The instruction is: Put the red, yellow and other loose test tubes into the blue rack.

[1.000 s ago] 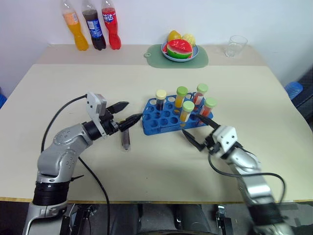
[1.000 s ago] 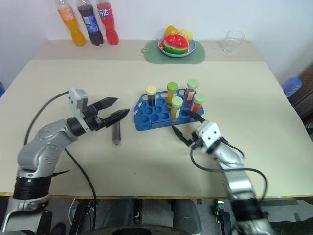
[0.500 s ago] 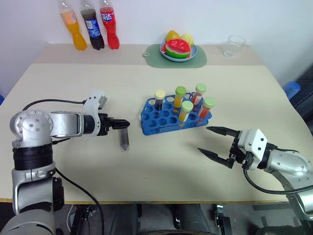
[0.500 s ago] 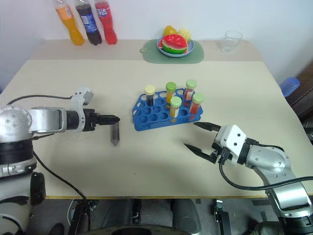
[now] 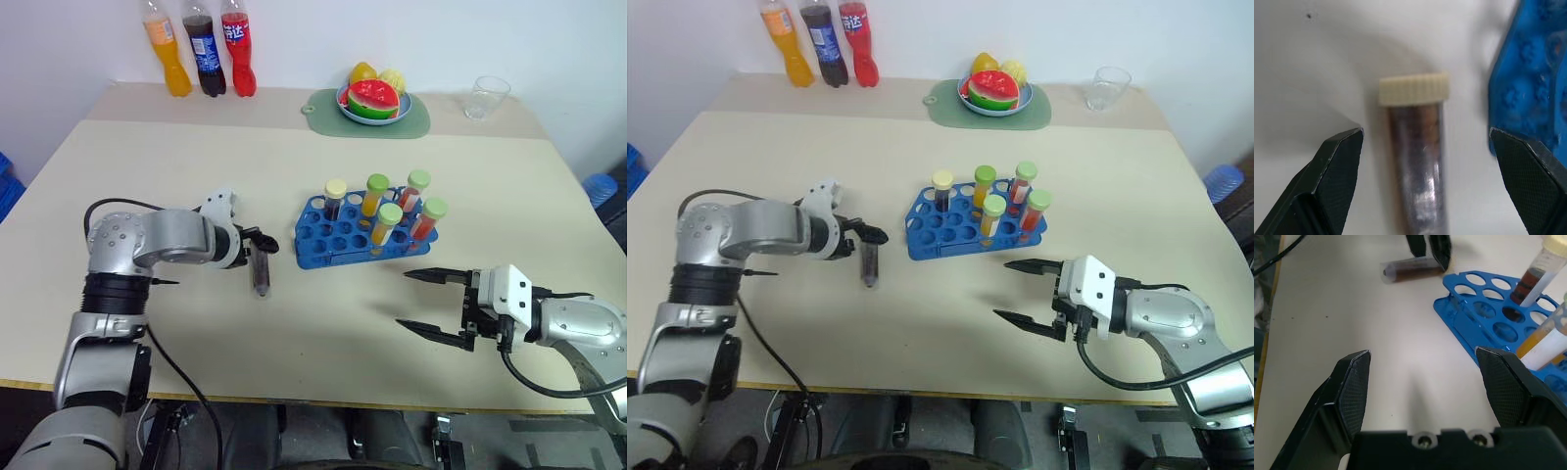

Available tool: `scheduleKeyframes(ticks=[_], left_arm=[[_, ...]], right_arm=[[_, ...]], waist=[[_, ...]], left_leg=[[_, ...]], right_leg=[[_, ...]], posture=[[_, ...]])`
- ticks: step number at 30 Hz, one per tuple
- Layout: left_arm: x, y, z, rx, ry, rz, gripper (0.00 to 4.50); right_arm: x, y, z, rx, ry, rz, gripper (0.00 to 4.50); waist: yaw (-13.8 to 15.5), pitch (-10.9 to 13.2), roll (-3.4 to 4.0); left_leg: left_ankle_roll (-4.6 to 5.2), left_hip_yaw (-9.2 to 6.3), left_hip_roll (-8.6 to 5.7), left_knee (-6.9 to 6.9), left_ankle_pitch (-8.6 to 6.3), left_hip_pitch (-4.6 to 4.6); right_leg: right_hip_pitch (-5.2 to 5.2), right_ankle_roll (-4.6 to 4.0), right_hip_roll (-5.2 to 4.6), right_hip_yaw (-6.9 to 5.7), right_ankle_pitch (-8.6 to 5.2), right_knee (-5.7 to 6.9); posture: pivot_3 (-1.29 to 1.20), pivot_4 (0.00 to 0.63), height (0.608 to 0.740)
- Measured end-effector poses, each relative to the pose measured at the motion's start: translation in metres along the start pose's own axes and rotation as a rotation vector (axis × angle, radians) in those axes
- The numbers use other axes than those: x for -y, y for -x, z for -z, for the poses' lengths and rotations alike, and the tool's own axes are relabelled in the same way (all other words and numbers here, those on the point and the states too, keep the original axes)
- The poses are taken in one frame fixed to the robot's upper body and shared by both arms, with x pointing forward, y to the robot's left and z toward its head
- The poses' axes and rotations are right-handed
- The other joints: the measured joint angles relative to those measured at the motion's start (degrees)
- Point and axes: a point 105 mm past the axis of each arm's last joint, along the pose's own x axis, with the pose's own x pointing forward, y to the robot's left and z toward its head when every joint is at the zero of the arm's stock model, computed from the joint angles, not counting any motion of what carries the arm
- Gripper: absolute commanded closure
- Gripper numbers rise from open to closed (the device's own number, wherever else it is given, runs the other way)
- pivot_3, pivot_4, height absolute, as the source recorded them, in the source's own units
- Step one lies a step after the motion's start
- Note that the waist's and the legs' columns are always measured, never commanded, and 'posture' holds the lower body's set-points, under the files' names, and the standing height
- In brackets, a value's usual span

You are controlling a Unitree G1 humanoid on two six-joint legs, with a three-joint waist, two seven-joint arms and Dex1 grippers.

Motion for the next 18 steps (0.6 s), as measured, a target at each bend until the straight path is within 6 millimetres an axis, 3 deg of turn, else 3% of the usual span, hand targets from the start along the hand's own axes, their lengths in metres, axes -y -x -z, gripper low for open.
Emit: scheduleKeyframes(ticks=[1,4,8,14,18], left_arm=[[0.002,-0.002,-0.001,-0.007,0.011,-0.020,0.21],[0.004,-0.005,-0.003,-0.025,0.038,-0.084,1.07],[0.002,-0.008,-0.001,-0.054,0.072,-0.108,2.93],[0.006,-0.005,0.004,-0.031,0.037,-0.016,2.93],[-0.005,0.022,-0.007,0.103,-0.031,0.084,2.93]], right_arm=[[0.000,0.000,0.000,0.000,0.002,-0.001,0.74],[-0.001,-0.001,0.000,-0.001,0.003,-0.003,0.70],[-0.004,0.000,0.002,-0.011,-0.007,-0.003,0.70],[-0.004,0.001,0.003,-0.016,-0.010,0.009,0.70],[0.000,0.000,0.002,-0.008,0.001,0.035,0.70]], waist=[[0.00,-0.01,0.01],[-0.02,-0.01,0.01],[0.04,-0.01,0.01],[-0.26,0.00,-0.01],[-0.76,0.02,-0.04]], left_leg=[[-0.01,0.00,-0.01,0.00,0.00,0.01],[-0.02,-0.01,-0.03,0.00,0.01,0.02],[-0.04,-0.04,-0.05,-0.01,0.02,0.01],[-0.22,-0.06,-0.09,-0.02,0.13,-0.02],[-0.43,-0.05,0.02,-0.10,0.25,-0.01]], right_leg=[[0.01,0.00,0.00,0.00,0.00,0.00],[0.03,0.01,0.00,0.00,0.00,-0.01],[0.03,0.03,0.00,-0.02,0.01,-0.01],[0.01,0.02,0.00,-0.02,0.00,-0.03],[-0.10,0.00,0.12,-0.02,-0.01,0.03]], posture=[[0.00,0.150,0.740],[0.00,0.150,0.740],[0.00,0.150,0.740],[0.00,0.150,0.740],[0.00,0.150,0.740]])
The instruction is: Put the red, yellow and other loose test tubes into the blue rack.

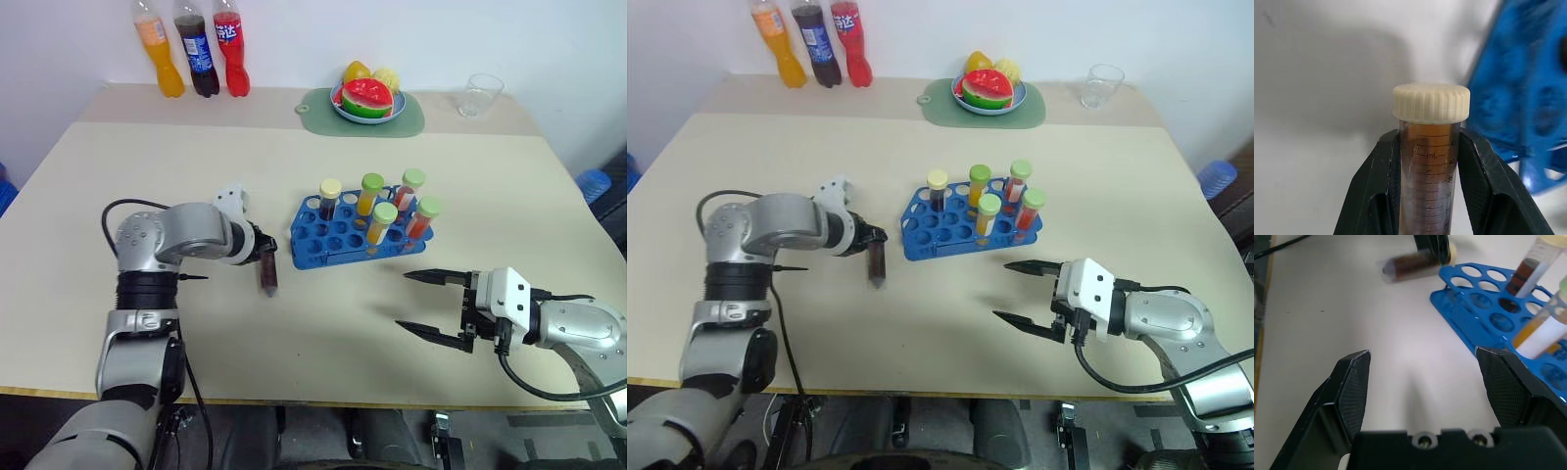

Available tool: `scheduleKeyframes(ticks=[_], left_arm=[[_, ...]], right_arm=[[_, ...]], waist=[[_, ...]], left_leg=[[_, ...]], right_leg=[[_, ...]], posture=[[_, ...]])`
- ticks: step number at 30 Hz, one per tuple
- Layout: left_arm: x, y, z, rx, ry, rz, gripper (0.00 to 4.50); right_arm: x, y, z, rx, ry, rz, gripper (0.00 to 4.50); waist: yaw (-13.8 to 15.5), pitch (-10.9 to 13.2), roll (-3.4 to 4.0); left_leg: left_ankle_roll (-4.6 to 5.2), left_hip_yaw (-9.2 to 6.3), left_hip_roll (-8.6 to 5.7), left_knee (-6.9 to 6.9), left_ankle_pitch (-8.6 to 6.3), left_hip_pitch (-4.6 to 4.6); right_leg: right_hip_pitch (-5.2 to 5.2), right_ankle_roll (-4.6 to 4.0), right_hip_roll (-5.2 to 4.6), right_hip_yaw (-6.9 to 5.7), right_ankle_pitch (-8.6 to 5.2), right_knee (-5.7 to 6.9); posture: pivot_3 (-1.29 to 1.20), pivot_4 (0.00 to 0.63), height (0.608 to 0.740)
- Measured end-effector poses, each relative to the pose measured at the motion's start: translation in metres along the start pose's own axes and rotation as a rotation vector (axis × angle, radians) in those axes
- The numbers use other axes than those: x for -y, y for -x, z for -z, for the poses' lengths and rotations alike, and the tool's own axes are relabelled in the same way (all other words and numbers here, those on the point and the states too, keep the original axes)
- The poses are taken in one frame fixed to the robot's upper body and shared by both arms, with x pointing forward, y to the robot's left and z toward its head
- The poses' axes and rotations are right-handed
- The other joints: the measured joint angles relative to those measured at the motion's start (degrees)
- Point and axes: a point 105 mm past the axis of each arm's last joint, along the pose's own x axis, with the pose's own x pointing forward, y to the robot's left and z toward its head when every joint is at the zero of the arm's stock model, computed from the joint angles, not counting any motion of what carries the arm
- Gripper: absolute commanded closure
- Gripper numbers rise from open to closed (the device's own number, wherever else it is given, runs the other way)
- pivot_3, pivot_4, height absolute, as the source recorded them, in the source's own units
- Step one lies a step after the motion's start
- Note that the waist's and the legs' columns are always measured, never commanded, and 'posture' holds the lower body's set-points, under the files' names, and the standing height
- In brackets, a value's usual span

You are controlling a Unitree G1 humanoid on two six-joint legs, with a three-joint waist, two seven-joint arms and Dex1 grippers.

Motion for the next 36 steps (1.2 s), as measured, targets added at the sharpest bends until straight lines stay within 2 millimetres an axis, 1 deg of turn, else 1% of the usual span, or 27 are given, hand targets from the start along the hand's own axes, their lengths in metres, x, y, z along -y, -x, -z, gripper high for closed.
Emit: scheduleKeyframes(ticks=[1,2,4,5,7,9,11,13,15,17,19,21,23,26,29,32,36], left_arm=[[-0.003,0.012,-0.008,0.044,-0.030,0.031,2.93],[-0.002,0.026,-0.016,0.096,-0.043,0.095,2.93],[0.010,0.050,-0.030,0.191,-0.102,0.259,2.93],[0.017,0.056,-0.033,0.225,-0.128,0.333,2.93],[0.041,0.073,-0.037,0.328,-0.198,0.569,2.93],[0.057,0.084,-0.041,0.413,-0.279,0.736,2.93],[0.063,0.088,-0.043,0.504,-0.369,0.838,2.93],[0.067,0.084,-0.037,0.582,-0.484,0.944,2.93],[0.073,0.078,-0.029,0.615,-0.570,1.039,2.93],[0.074,0.060,-0.024,0.664,-0.675,1.084,2.93],[0.073,0.042,-0.017,0.666,-0.741,1.093,2.93],[0.081,0.027,-0.013,0.674,-0.753,1.133,2.93],[0.091,0.019,-0.014,0.683,-0.771,1.158,2.93],[0.105,0.011,-0.018,0.717,-0.856,1.162,2.93],[0.114,-0.005,-0.015,0.730,-0.861,1.161,2.93],[0.113,-0.022,-0.006,0.693,-0.880,1.143,2.93],[0.109,-0.030,0.001,0.657,-0.899,1.138,2.93]], right_arm=[[0.001,0.000,0.000,0.005,-0.003,0.010,0.70],[0.001,-0.001,0.000,0.011,-0.008,0.021,0.70],[0.003,-0.003,0.002,0.017,-0.016,0.038,0.70],[0.004,-0.004,0.003,0.017,-0.016,0.042,0.70],[0.007,-0.008,0.001,0.035,-0.013,0.061,0.70],[0.009,-0.010,0.001,0.047,-0.017,0.084,0.70],[0.011,-0.011,0.003,0.048,-0.022,0.105,0.70],[0.013,-0.012,0.003,0.057,-0.029,0.142,0.70],[0.015,-0.013,0.004,0.057,-0.030,0.170,0.70],[0.019,-0.014,0.005,0.064,-0.031,0.223,0.70],[0.021,-0.014,0.010,0.052,-0.035,0.261,0.70],[0.020,-0.014,0.015,0.052,-0.057,0.315,0.70],[0.017,-0.013,0.020,0.037,-0.079,0.346,0.70],[0.006,-0.006,0.031,-0.002,-0.122,0.386,0.70],[-0.003,0.004,0.039,-0.045,-0.164,0.425,0.70],[-0.012,0.012,0.039,-0.067,-0.188,0.444,0.70],[-0.016,0.016,0.037,-0.074,-0.200,0.456,0.70]], waist=[[-0.04,0.01,-0.01],[0.06,0.00,0.01],[0.44,-0.03,0.04],[0.59,-0.03,0.04],[0.79,-0.02,0.02],[0.71,-0.03,0.03],[0.47,-0.03,0.04],[0.37,-0.03,0.07],[0.41,-0.02,0.07],[0.52,-0.03,0.07],[0.54,-0.02,0.06],[0.64,0.00,0.02],[0.64,0.00,0.02],[0.54,-0.02,0.06],[0.40,-0.03,0.08],[0.25,-0.02,0.06],[0.39,-0.02,0.06]], left_leg=[[-0.04,-0.01,0.05,-0.02,0.02,-0.02],[-0.04,-0.01,0.05,-0.04,0.02,-0.02],[0.02,0.04,0.04,-0.05,-0.02,-0.01],[0.07,0.03,0.00,-0.04,-0.04,-0.03],[0.05,0.02,-0.05,-0.03,-0.04,-0.11],[0.03,0.02,-0.08,-0.03,-0.03,-0.12],[0.16,0.02,-0.06,-0.05,-0.10,-0.11],[0.16,0.03,-0.03,-0.09,-0.10,-0.11],[0.18,0.03,-0.01,-0.08,-0.11,-0.13],[0.21,0.02,0.00,-0.05,-0.12,-0.14],[0.27,0.02,0.00,-0.02,-0.15,-0.20],[0.32,0.00,0.00,0.00,-0.18,-0.26],[0.41,0.00,-0.01,0.06,-0.23,-0.35],[0.50,0.01,-0.01,0.06,-0.28,-0.36],[0.54,0.02,0.01,0.06,-0.30,-0.33],[0.54,0.00,0.11,0.06,-0.30,-0.30],[0.54,0.00,0.17,0.06,-0.30,-0.27]], right_leg=[[-0.03,-0.01,0.07,0.00,0.00,0.00],[-0.03,-0.02,0.06,0.00,0.00,0.00],[-0.01,-0.04,0.05,-0.01,-0.02,-0.04],[0.02,-0.04,0.04,-0.01,-0.02,-0.06],[0.05,-0.06,0.04,0.00,-0.02,-0.18],[0.06,-0.06,0.01,0.01,-0.02,-0.21],[0.06,-0.06,0.02,0.02,-0.02,-0.22],[0.02,-0.07,0.03,0.02,-0.03,-0.21],[0.00,-0.07,0.05,0.02,-0.03,-0.22],[0.01,-0.07,0.06,0.02,-0.03,-0.25],[0.00,-0.07,0.05,0.03,-0.03,-0.27],[-0.01,-0.06,0.06,0.03,-0.03,-0.33],[-0.04,-0.04,0.05,0.03,-0.02,-0.35],[-0.03,-0.01,0.07,0.04,-0.02,-0.44],[-0.03,0.01,0.10,0.06,-0.01,-0.43],[-0.04,0.00,0.21,0.06,-0.02,-0.41],[-0.04,-0.01,0.25,0.06,-0.03,-0.35]], posture=[[0.00,0.150,0.740],[0.00,0.150,0.740],[0.00,0.150,0.740],[0.00,0.150,0.740],[0.00,0.150,0.740],[0.00,0.150,0.740],[0.00,0.150,0.740],[0.00,0.150,0.740],[0.00,0.150,0.740],[0.00,0.150,0.740],[0.00,0.150,0.740],[0.00,0.150,0.740],[0.00,0.150,0.740],[0.00,0.150,0.740],[0.00,0.150,0.740],[0.00,0.150,0.740],[0.00,0.150,0.740]])
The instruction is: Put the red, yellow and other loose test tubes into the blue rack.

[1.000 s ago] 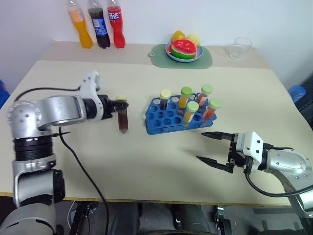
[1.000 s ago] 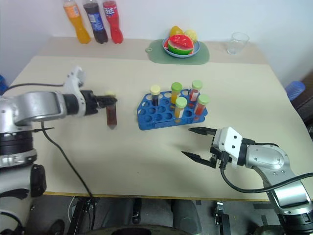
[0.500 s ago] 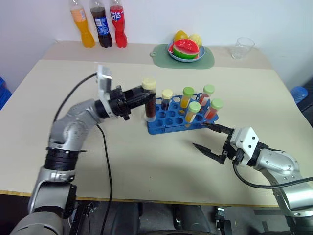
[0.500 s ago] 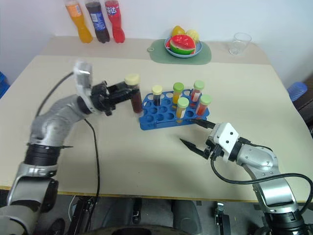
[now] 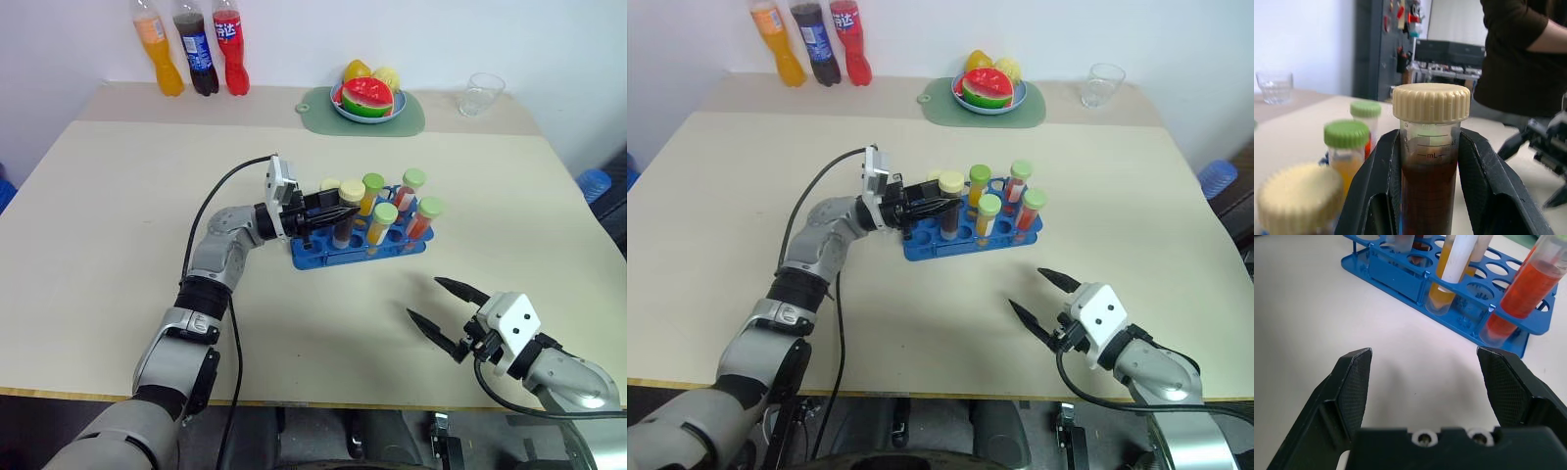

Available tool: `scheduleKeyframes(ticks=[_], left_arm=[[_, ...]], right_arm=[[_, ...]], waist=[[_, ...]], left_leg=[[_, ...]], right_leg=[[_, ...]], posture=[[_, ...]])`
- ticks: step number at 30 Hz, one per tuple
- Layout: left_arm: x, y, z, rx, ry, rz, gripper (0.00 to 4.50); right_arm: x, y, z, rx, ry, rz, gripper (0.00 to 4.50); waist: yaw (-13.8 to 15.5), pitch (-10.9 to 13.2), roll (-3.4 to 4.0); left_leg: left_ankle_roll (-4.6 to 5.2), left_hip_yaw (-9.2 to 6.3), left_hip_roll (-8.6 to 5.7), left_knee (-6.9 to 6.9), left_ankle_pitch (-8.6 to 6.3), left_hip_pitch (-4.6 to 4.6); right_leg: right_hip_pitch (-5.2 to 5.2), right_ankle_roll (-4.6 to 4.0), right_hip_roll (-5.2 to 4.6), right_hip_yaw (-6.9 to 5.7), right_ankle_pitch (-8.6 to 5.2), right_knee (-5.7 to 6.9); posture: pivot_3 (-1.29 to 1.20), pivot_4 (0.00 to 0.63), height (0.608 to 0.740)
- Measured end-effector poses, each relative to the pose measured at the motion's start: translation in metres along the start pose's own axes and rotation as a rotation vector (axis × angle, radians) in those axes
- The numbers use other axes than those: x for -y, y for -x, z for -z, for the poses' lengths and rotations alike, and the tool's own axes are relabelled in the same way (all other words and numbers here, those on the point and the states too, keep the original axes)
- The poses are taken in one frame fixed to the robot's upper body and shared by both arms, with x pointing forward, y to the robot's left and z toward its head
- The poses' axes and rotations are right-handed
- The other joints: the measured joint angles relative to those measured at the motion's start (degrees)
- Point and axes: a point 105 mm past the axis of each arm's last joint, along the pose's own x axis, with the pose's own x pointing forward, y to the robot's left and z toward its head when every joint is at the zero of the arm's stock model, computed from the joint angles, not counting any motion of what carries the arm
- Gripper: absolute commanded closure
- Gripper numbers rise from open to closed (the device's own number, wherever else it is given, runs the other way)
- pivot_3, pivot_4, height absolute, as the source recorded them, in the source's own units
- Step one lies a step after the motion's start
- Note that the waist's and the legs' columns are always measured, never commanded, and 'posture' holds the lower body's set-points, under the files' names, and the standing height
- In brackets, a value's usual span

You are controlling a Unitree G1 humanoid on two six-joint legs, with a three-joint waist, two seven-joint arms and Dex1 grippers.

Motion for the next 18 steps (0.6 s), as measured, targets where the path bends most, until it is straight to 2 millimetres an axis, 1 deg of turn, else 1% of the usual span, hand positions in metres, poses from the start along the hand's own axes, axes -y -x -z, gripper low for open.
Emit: scheduleKeyframes(ticks=[4,9,18], left_arm=[[0.0020,-0.0003,0.0005,-0.016,-0.043,0.018,2.93],[-0.0006,0.0009,0.0039,-0.021,-0.088,0.013,2.93],[-0.0027,0.0040,0.0049,-0.013,-0.081,-0.002,2.93]], right_arm=[[-0.0009,0.0041,0.0004,-0.009,-0.003,0.014,0.70],[-0.0004,0.0045,-0.0004,-0.006,-0.003,0.024,0.70],[0.0007,0.0036,-0.0023,0.001,0.002,0.028,0.70]], waist=[[0.06,-0.01,-0.01],[0.07,-0.04,0.00],[0.04,-0.07,0.00]], left_leg=[[0.00,0.01,0.00,0.00,0.00,0.00],[0.00,0.00,0.01,0.00,0.00,0.06],[0.00,0.00,0.01,0.00,0.00,0.10]], right_leg=[[0.02,0.00,-0.01,0.00,0.00,-0.02],[0.07,-0.01,-0.01,0.00,0.00,0.00],[0.11,-0.01,-0.01,0.00,0.00,0.01]], posture=[[0.00,0.150,0.740],[0.00,0.150,0.740],[0.00,0.150,0.740]])
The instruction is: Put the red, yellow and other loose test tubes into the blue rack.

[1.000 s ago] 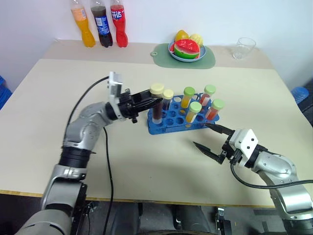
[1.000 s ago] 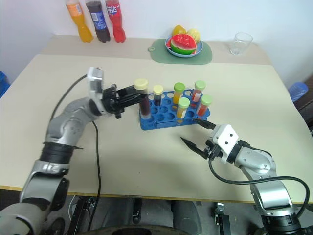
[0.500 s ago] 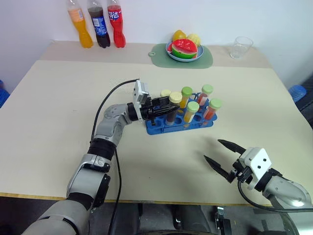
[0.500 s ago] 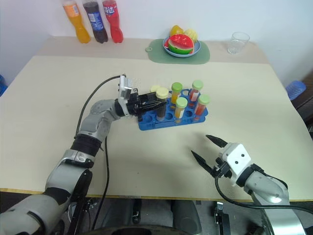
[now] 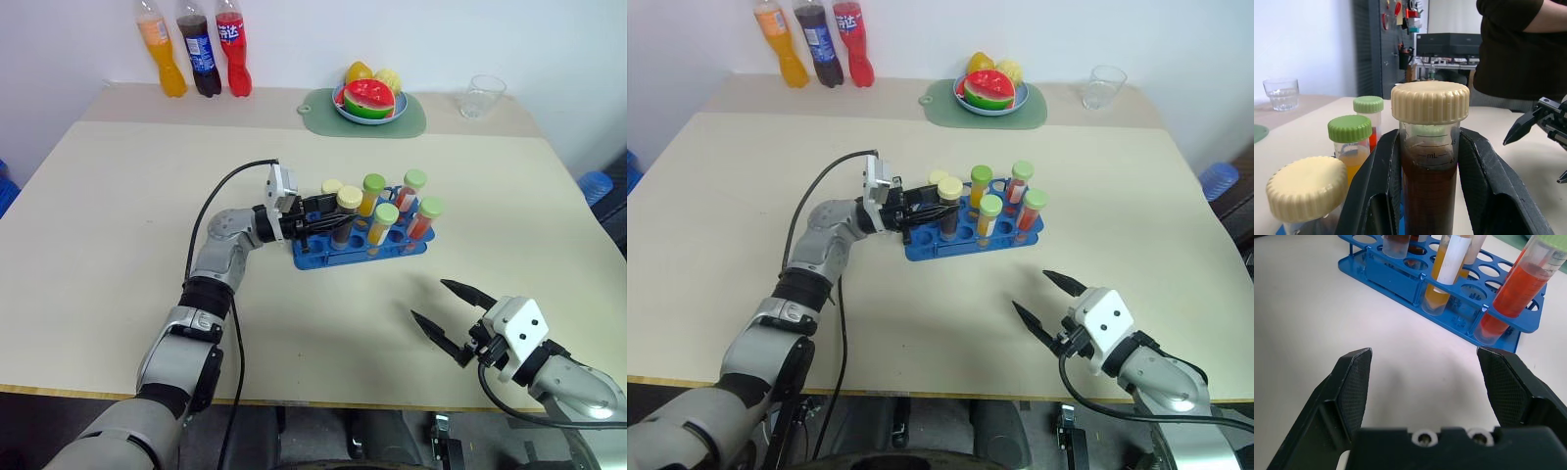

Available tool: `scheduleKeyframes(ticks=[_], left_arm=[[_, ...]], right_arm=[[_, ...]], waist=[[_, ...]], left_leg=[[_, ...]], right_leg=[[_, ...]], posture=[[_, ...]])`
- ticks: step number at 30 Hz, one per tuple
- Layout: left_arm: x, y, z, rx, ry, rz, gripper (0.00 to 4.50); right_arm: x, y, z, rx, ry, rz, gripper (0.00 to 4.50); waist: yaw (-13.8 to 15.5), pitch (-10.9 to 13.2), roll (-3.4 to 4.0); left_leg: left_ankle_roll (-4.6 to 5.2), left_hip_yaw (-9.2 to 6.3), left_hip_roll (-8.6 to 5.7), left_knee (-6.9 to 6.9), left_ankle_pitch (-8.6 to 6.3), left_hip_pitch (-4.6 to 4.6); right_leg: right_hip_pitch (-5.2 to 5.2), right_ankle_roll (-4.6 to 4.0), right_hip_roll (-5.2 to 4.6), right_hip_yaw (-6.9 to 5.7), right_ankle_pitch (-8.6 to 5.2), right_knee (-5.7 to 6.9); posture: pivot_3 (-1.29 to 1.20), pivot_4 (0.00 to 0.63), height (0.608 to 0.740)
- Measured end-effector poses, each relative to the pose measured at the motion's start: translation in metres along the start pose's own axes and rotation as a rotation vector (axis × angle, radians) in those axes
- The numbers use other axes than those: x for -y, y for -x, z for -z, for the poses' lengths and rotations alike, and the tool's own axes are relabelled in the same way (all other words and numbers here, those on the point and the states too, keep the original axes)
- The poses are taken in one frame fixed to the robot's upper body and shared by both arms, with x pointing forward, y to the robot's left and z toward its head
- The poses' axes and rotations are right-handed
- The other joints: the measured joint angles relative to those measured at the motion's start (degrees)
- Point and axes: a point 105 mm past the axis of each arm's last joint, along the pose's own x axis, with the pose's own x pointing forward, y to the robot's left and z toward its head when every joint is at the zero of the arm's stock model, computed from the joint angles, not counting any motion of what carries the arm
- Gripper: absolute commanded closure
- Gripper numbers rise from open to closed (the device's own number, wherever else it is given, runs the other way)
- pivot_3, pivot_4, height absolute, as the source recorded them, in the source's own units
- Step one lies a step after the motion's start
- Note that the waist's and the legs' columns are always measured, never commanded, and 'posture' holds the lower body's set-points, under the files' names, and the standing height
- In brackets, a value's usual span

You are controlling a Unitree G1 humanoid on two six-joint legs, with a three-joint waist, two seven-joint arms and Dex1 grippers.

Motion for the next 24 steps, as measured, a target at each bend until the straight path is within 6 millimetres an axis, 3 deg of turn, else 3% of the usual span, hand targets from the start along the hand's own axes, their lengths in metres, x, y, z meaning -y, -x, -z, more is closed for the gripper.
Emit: scheduleKeyframes(ticks=[24], left_arm=[[0.0052,0.0100,0.0033,0.004,0.005,-0.007,2.93]], right_arm=[[0.0033,-0.0046,-0.0067,0.025,0.024,0.001,0.70]], waist=[[0.01,-0.25,0.05]], left_leg=[[0.00,0.00,0.01,0.01,0.00,0.04]], right_leg=[[0.03,0.00,0.00,0.00,0.00,0.03]], posture=[[0.00,0.150,0.740]])
